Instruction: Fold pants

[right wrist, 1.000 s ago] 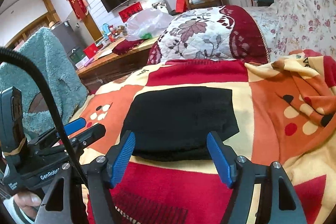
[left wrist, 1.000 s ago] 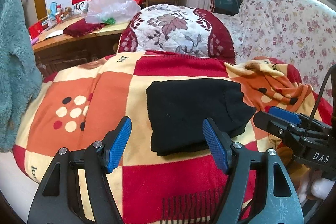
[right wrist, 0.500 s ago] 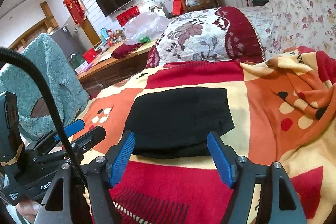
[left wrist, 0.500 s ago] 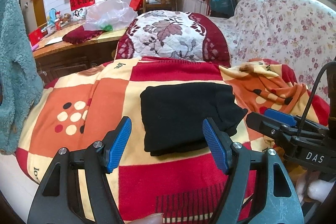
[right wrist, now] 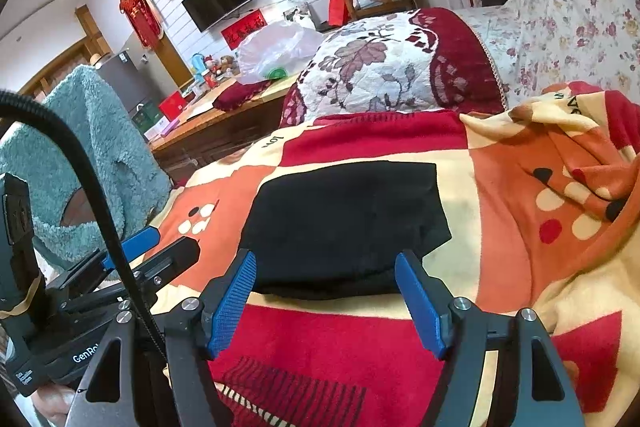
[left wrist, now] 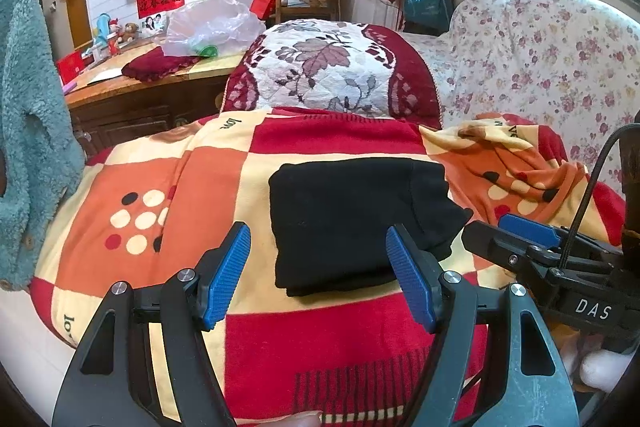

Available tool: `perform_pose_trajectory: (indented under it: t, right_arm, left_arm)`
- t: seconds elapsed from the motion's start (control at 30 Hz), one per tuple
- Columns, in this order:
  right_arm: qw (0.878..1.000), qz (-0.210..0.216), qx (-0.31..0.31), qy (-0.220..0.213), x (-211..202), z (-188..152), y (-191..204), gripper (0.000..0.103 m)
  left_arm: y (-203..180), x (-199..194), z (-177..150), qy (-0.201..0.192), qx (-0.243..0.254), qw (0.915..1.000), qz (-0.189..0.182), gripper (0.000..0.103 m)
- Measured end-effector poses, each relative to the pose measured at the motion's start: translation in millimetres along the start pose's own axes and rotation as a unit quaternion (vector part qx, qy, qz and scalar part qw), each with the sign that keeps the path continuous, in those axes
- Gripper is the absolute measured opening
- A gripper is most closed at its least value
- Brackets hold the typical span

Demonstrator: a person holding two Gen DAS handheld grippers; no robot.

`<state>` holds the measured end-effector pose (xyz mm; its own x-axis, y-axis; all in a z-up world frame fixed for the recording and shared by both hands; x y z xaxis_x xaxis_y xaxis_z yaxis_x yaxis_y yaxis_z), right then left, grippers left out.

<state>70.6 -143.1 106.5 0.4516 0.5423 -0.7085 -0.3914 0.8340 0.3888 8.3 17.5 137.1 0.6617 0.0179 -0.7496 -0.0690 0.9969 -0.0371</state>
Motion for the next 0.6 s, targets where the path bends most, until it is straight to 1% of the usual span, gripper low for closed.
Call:
perform_pose_trajectory:
  t: [0.6]
  right_arm:
    - [1.0, 0.003, 0.005, 0.006, 2.8, -0.1, 1.3, 0.071]
  left_arm:
    - [-0.8, 3.4, -0.3, 0.004, -0.001, 1.0, 0.001, 0.071]
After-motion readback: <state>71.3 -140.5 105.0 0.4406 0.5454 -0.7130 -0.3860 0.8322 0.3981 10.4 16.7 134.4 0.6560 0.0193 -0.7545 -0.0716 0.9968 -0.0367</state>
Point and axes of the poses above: each gripper's, at about its wrist camera, not at the fingertips, and x roughly the way its jaws point, y to its left, z to its top, the point moved 2 cm from there along x, roughly the way its jaws point, and after that the axes turned 6 degrees about y, right-handed, at the moved point
